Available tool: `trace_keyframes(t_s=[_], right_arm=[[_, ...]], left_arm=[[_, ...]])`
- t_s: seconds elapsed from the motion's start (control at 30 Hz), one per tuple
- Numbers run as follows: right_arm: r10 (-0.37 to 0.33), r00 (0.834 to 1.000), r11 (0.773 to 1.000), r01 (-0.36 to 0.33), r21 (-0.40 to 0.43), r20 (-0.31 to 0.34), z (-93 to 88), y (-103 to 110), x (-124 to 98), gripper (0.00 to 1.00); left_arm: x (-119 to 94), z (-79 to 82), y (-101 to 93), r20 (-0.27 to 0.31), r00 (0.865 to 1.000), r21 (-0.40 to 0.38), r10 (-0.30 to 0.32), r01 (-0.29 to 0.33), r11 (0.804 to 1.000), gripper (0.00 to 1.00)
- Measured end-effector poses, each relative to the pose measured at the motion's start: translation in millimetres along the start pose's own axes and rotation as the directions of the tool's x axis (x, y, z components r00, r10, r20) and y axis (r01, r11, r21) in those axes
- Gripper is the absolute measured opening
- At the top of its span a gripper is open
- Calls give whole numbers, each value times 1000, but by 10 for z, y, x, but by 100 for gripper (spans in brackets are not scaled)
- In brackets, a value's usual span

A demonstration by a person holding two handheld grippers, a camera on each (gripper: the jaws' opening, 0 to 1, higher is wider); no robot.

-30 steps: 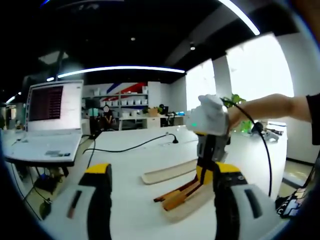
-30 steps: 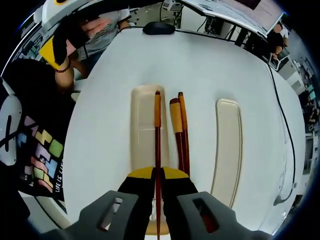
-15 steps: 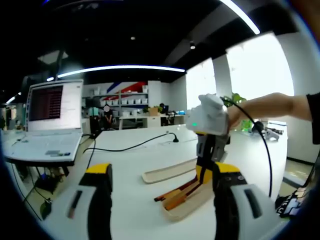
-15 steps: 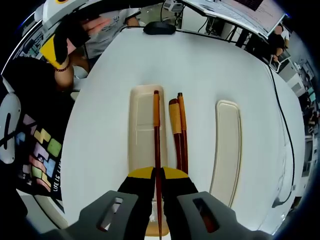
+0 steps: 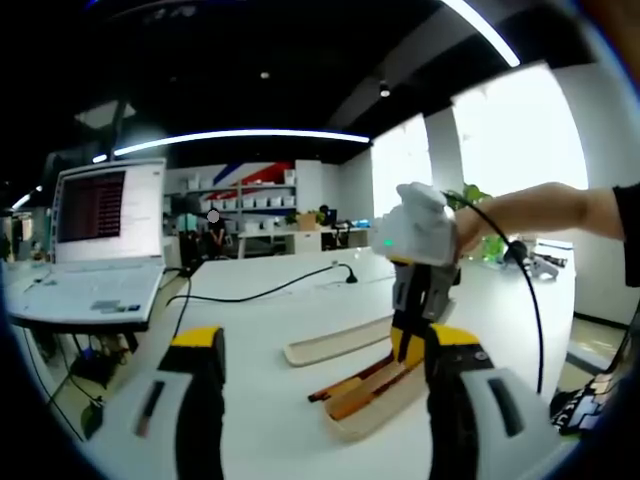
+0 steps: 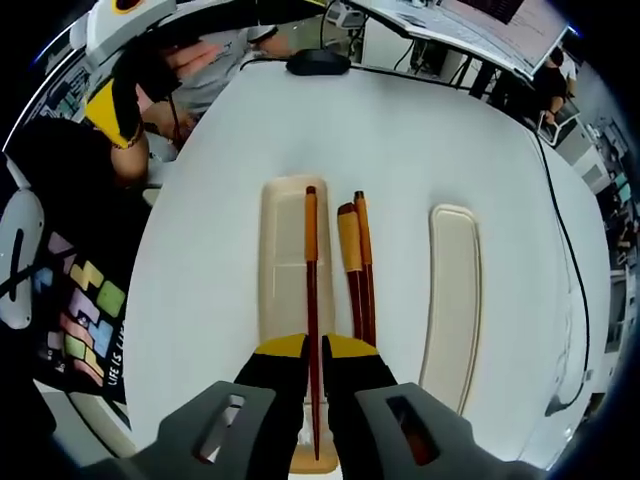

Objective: Arrange the utensils inside the cutlery case until each visible utensil rests in its matching compartment.

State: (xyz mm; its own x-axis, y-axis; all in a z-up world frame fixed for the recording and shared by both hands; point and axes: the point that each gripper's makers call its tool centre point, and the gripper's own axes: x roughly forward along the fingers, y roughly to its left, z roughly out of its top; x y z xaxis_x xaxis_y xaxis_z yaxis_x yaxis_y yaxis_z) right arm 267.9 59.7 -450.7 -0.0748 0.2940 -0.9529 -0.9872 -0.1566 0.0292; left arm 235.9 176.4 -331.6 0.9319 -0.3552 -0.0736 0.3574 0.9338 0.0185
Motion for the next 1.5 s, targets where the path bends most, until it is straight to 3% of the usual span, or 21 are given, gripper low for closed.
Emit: trace_keyframes(t_s=[0.37,0.63,1.13,1.5], right_arm=[[-9,1000,1000,9,-1,-1,-2,-33,-34,4],[-24,999,999,25,-21,39,146,-130,-99,5],[-90,993,996,89,16,70,164,-407,75,7],[-75,996,997,74,28,47,113,-469,185,7]], left_arm=[[6,-1,7,-1,1000,-2,1,-1,1000,86],[5,-6,18,-3,1000,-3,3,-3,1000,86],[8,-22,15,-11,1000,-2,2,-2,1000,86],[-11,-25,43,-12,1000,-6,7,-7,1000,86]])
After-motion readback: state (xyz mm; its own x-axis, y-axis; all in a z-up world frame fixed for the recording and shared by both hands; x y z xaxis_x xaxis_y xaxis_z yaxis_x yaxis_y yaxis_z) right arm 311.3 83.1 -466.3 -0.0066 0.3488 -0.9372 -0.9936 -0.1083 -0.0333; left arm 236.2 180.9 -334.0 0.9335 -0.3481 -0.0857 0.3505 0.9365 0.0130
